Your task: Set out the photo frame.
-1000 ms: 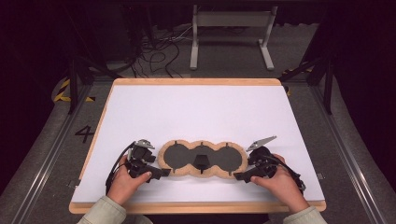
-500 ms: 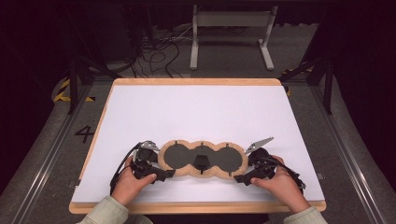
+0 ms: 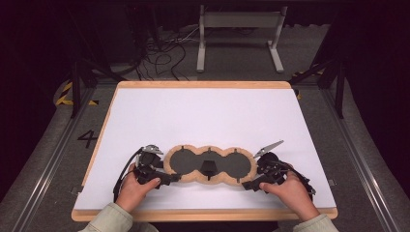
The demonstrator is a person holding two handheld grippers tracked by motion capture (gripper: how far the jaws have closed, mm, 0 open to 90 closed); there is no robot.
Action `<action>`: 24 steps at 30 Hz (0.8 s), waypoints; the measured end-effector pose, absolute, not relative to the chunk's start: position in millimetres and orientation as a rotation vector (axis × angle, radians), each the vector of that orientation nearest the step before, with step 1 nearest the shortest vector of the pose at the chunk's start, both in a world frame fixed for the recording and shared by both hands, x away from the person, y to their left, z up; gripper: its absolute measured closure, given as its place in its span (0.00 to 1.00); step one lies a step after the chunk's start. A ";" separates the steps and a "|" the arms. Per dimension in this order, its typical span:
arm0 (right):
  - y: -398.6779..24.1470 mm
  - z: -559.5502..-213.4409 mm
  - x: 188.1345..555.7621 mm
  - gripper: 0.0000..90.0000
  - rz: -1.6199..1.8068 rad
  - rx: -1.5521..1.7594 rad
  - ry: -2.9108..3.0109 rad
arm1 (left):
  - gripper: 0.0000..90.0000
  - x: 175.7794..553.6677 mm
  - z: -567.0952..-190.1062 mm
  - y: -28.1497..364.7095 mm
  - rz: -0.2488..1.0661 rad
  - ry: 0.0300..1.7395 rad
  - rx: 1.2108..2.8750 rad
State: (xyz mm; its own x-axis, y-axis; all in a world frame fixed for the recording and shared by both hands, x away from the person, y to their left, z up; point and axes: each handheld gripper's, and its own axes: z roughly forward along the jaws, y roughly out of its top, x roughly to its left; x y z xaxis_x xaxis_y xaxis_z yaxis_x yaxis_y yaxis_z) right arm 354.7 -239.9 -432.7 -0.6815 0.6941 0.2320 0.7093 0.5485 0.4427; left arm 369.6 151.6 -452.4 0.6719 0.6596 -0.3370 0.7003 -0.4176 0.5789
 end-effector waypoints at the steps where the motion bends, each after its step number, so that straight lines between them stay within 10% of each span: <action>1: -240.7 -432.4 355.3 0.16 -0.809 -1.249 -2.721 | 0.16 369.8 -452.2 151.8 -0.075 1.046 2.168; 11: -243.7 -429.6 356.8 0.24 -0.879 -1.320 -2.675 | 0.26 368.0 -443.9 157.9 -0.007 1.067 2.091; 24: -258.9 -409.9 349.8 0.69 -1.128 -1.513 -2.695 | 0.56 363.2 -435.6 162.1 0.148 1.108 2.050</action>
State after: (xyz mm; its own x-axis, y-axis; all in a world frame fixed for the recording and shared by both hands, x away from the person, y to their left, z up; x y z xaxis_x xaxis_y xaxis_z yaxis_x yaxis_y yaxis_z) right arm 349.8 -258.9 -409.9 -0.5685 0.7998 0.1925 0.6984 0.3456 0.6267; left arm 363.2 162.1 -435.6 0.6124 0.7506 -0.2482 0.6590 -0.3113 0.6847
